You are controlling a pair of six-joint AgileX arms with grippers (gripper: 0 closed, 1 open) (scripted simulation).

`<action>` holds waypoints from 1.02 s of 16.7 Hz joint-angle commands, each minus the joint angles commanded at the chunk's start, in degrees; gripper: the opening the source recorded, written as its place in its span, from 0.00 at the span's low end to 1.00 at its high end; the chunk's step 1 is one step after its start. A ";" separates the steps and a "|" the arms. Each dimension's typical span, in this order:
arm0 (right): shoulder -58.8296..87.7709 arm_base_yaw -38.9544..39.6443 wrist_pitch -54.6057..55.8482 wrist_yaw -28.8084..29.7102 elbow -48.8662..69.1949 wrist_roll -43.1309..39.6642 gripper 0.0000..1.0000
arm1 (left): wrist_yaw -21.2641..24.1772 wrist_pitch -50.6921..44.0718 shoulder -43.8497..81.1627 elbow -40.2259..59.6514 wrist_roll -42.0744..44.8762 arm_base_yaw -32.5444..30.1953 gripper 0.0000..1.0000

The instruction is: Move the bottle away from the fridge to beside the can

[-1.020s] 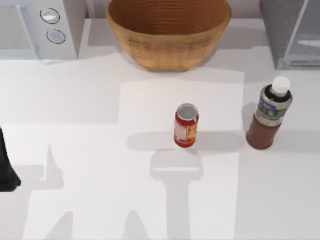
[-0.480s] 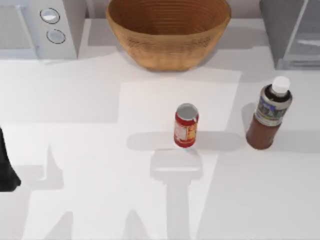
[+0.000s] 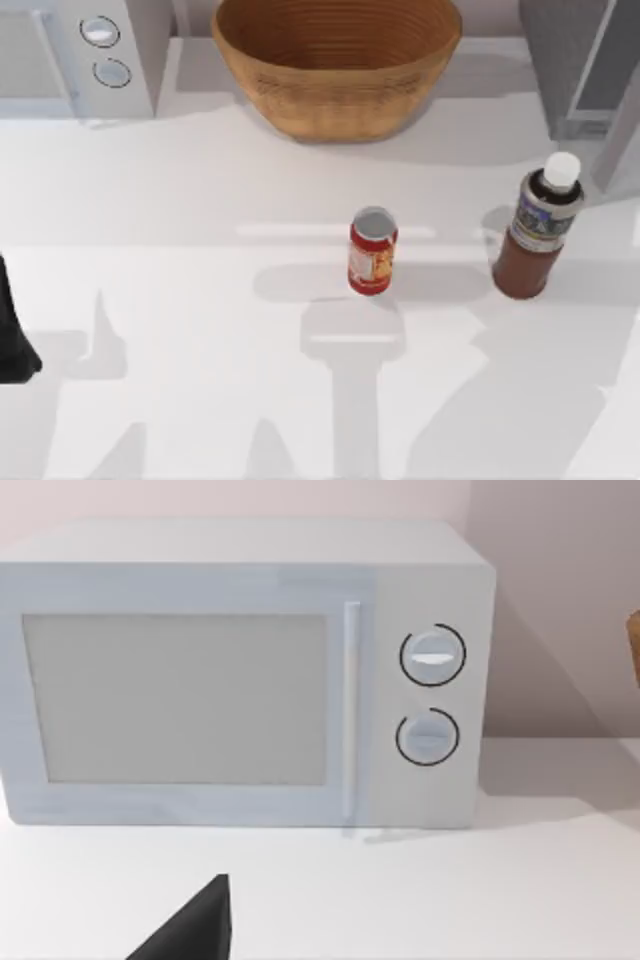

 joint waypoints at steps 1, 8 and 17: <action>-0.99 3.68 1.45 3.04 -1.30 2.58 1.00 | 0.00 0.00 0.00 0.00 0.00 0.00 1.00; -4.33 12.95 5.96 11.81 -5.46 10.43 1.00 | 0.00 0.00 0.00 0.00 0.00 0.00 1.00; 6.24 12.11 3.47 12.16 6.88 10.33 1.00 | 0.00 0.00 0.00 0.00 0.00 0.00 1.00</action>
